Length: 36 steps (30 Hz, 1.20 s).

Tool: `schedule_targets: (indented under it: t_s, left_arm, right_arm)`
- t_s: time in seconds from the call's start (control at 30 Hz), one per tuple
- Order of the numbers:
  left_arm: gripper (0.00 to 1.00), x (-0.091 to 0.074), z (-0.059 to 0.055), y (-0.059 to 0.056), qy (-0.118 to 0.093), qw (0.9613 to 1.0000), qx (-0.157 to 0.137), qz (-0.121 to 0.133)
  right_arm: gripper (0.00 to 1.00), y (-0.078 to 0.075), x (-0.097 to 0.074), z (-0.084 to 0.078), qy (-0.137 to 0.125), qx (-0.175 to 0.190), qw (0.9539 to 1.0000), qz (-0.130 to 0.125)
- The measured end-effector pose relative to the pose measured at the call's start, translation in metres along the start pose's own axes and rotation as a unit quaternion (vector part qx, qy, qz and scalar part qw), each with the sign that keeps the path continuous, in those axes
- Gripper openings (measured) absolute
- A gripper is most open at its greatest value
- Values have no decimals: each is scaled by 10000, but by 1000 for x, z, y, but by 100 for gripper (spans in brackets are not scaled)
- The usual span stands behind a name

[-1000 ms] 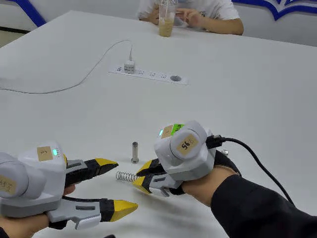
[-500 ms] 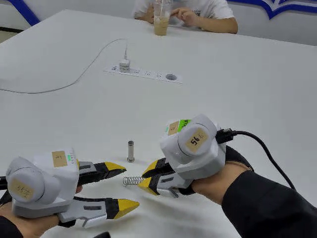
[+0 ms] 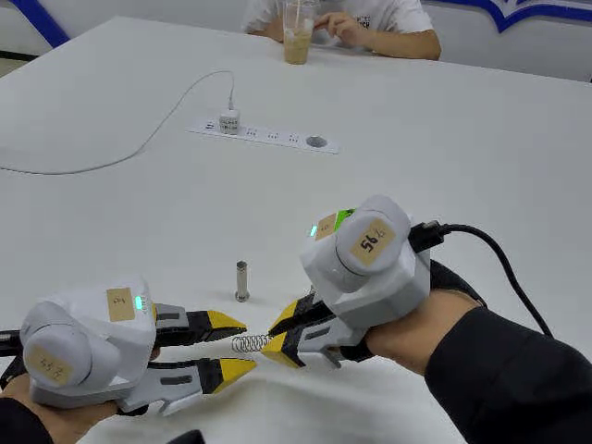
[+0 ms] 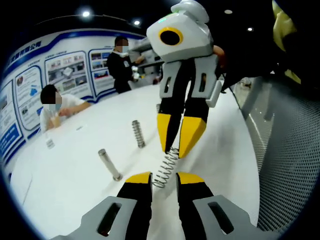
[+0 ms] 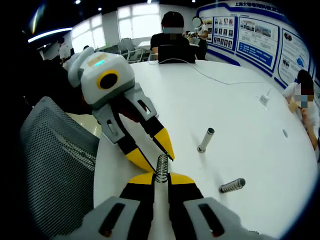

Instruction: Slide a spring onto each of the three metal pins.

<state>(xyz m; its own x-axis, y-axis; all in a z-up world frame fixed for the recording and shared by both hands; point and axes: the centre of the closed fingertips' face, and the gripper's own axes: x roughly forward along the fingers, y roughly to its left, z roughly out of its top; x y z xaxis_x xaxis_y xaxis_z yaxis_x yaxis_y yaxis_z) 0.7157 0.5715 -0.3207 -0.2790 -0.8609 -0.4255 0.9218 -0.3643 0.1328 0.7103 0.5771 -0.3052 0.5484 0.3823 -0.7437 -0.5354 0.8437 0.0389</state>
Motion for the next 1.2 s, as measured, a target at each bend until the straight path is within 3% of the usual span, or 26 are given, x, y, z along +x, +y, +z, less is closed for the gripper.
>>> schedule_targets:
  t_s: [0.33,0.87,1.2]
  left_arm:
    - [12,2,5,-2,-69,10000,22,-19]
    - [10,2,15,-5,-353,9967,-715,-165]
    - [10,0,19,-5,-460,9955,-821,-148]
  right_arm:
    - [11,3,-7,10,-93,-88,9999,-11]
    - [12,3,-12,28,-488,-441,9977,-144]
    - [14,4,-11,27,-513,-470,9974,-161]
